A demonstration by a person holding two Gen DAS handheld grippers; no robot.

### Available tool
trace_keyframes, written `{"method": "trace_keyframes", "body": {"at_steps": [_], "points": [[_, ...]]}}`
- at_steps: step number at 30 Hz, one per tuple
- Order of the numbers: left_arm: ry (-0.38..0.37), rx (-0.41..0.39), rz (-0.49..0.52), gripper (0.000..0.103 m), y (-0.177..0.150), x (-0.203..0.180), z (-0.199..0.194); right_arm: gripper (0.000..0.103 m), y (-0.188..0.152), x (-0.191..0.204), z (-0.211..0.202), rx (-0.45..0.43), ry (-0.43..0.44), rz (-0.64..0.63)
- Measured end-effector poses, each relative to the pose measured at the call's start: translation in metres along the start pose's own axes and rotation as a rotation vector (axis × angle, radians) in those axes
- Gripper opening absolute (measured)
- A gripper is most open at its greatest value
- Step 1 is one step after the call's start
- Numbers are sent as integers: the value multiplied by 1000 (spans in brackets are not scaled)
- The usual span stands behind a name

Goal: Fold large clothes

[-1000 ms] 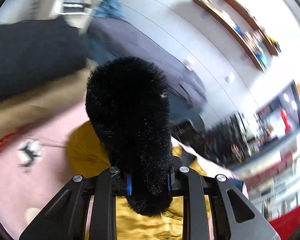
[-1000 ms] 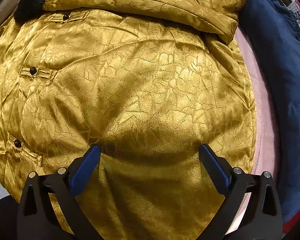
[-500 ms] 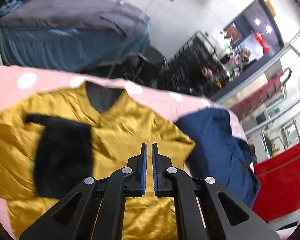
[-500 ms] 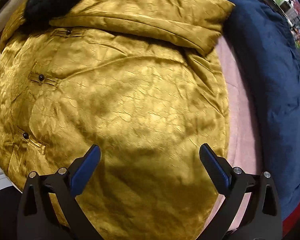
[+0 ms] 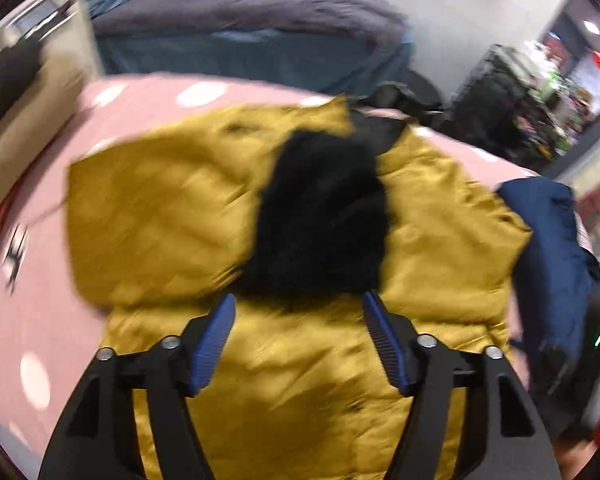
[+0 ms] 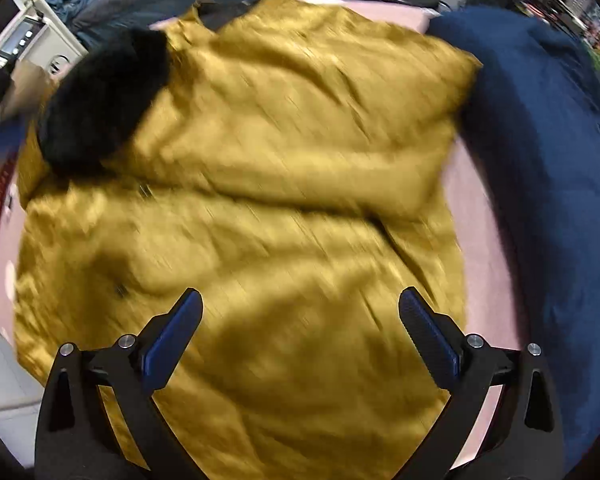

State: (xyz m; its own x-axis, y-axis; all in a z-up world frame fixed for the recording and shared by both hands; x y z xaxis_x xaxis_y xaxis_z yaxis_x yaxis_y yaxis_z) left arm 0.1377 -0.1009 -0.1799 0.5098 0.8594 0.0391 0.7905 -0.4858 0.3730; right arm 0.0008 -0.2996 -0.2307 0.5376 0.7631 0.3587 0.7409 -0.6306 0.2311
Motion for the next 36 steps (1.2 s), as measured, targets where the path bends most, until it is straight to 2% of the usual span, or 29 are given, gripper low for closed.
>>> {"method": "trace_keyframes", "body": {"at_steps": [3, 5, 9, 11, 15, 17, 18, 19, 20, 21, 25, 30, 34, 36], "points": [[55, 63, -98, 68, -24, 40, 10, 97, 34, 35, 8, -15, 89, -29], [64, 104, -170, 69, -40, 61, 15, 97, 54, 63, 16, -25, 140, -52], [81, 155, -258, 70, -68, 92, 20, 94, 86, 111, 22, -62, 177, -109], [97, 165, -265, 70, -77, 101, 19, 83, 101, 127, 27, -70, 180, -133], [111, 188, -283, 71, -92, 113, 20, 70, 107, 153, 49, -12, 218, -147], [112, 193, -297, 71, -97, 118, 20, 46, 113, 157, 60, 11, 242, -138], [111, 193, -302, 71, -98, 120, 20, 40, 116, 161, 63, 17, 252, -134], [109, 195, -306, 71, -100, 121, 19, 28, 116, 165, 63, 20, 266, -141], [107, 196, -307, 71, -101, 122, 20, 19, 116, 171, 62, 17, 271, -164], [106, 197, -306, 71, -101, 122, 20, 17, 117, 176, 59, 8, 265, -187], [104, 188, -282, 71, -98, 120, 17, 10, 123, 189, 36, -58, 255, -250], [93, 170, -253, 71, -88, 110, 13, 9, 145, 195, -34, -233, 230, -315], [83, 157, -232, 71, -80, 102, 11, 9, 161, 188, -85, -355, 218, -330], [78, 155, -222, 71, -78, 95, 11, 9, 165, 175, -102, -398, 172, -335]]}}
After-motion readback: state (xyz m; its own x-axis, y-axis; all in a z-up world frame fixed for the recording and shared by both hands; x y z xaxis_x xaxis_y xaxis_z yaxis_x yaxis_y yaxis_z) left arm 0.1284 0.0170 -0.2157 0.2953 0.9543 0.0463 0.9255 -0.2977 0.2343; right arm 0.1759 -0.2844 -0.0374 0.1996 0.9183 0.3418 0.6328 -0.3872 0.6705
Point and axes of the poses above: each gripper's, at about its wrist camera, not at the fingertips, and z roughly the way its jaws point, x to its left, y to its top, the point moved 6 cm from there along z, roughly the way its jaws point, and after that the axes turned 12 degrees about y, right-handed, at the moved point
